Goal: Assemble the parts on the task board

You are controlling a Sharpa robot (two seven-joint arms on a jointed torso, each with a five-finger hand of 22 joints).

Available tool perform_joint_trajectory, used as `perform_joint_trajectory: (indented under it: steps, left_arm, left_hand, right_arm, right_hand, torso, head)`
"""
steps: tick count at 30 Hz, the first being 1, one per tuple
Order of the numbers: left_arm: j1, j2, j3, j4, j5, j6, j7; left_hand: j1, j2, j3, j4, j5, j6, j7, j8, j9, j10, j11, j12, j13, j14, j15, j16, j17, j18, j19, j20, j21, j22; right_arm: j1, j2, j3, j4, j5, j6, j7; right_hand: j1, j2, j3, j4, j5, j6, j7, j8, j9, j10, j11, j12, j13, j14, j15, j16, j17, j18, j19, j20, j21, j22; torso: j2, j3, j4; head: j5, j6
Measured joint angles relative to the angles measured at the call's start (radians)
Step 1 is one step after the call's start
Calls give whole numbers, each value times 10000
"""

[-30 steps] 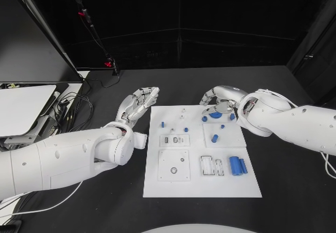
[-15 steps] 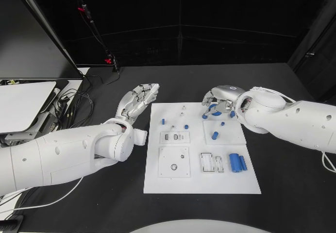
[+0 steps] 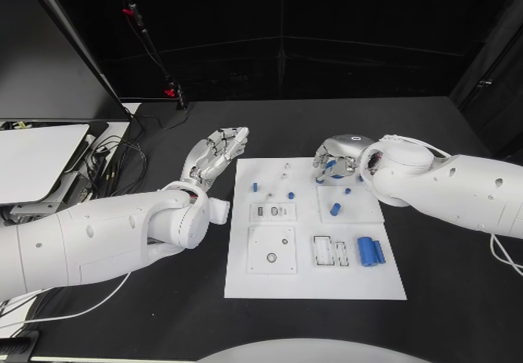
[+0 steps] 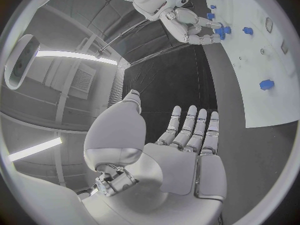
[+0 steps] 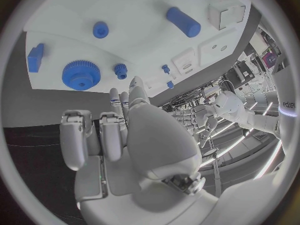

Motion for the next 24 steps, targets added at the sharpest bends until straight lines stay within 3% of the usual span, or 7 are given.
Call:
perform_joint_trajectory:
  steps: [24]
  left_arm:
    - [1,-37,-2,-1,-1,14,0]
  left_hand:
    - [93,171,68,-14,0,0,0,42,-58,-1,0,-1,-9,0,0,38,-8,-4,0,0,40,22]
  right_arm:
    - [-186,367,0,-406,-229,656,-788]
  right_hand:
    - [260,106,107,60,0,177,-109,-349,-2,230,-16,-336,1,0,-1,0,-2,2,3,72,0,-1]
  torso:
    - [-43,-24,-10]
  head:
    - [5,-62]
